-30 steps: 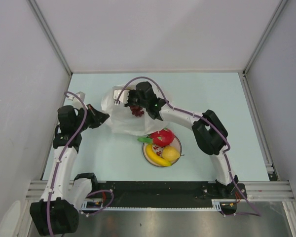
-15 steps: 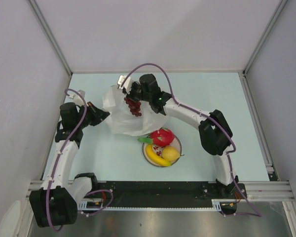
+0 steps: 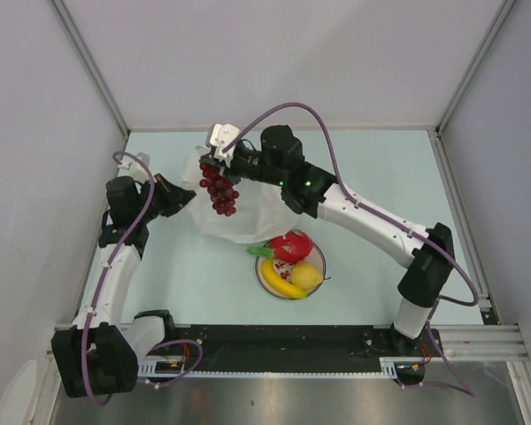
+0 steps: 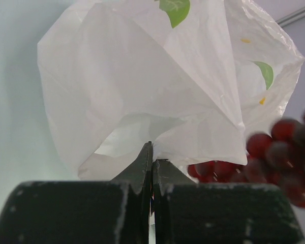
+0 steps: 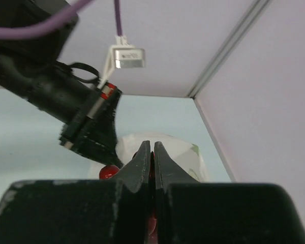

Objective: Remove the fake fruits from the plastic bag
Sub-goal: Take out the fake fruit from the plastic bag, then place the fake fruit on the plate.

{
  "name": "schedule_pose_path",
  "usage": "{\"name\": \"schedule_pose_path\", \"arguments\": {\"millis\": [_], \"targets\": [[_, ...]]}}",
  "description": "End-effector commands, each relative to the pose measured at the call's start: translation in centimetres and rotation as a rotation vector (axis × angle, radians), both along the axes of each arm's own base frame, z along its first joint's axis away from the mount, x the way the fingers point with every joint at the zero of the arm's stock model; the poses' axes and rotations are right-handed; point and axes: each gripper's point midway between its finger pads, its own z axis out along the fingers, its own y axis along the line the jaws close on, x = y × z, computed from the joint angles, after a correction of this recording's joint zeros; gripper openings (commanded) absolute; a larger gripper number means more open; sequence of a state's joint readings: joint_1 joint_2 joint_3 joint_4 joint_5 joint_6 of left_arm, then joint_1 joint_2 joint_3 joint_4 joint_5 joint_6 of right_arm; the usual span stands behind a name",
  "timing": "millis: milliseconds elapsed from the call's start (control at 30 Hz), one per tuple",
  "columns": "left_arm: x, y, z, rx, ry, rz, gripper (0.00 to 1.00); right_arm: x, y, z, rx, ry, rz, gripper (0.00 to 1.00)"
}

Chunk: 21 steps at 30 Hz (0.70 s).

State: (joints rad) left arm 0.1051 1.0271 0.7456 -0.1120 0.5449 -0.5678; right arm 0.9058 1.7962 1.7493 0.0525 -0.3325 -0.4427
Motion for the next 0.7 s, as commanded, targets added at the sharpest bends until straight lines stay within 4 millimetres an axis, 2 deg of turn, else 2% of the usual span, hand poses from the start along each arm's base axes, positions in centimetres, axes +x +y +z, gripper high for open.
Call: {"name": "schedule_pose_path", "arguments": {"millis": [0, 33, 100, 133, 267, 300, 333, 500, 667], "targets": [[0.8, 0.1, 3.0, -0.006, -0.093, 0.007, 0.0, -5.4, -1.7, 4.9, 0.073, -0.017, 0.094, 0.0], [0.8, 0.1, 2.9, -0.008, -0.09, 0.009, 0.0, -6.6, -2.5, 5.8, 0.079, -0.033, 0.108, 0.0], [0.8, 0.1, 3.0, -0.005, -0.097, 0.008, 0.0, -8.0, -3.0, 5.6, 0.072, -0.024, 0.122, 0.0], [0.8, 0.1, 3.0, -0.007, -0.096, 0.012, 0.0, -9.4, -3.5, 5.2, 0.052, -0.001, 0.137, 0.0], [0.7, 0.1, 3.2, -0.008, -0.105, 0.014, 0.0, -12.8, -4.7, 3.0, -0.018, 0.101, 0.176, 0.0], [0.7, 0.2, 3.2, -0.005, -0.106, 0.017, 0.0, -13.6, -5.1, 1.5, -0.074, 0.139, 0.192, 0.0], [0.7, 0.2, 3.3, 0.0, -0.109, 0.018, 0.0, -14.9, -5.4, 1.0, -0.1, 0.152, 0.22, 0.0], [0.2, 0.2, 4.0, -0.004, -0.137, 0.025, 0.0, -17.8, -7.4, -2.4, -0.224, 0.19, 0.241, 0.0], [-0.1, 0.1, 3.7, -0.004, -0.131, 0.02, 0.0, -19.0, -7.8, -3.3, -0.259, 0.196, 0.262, 0.0]]}}
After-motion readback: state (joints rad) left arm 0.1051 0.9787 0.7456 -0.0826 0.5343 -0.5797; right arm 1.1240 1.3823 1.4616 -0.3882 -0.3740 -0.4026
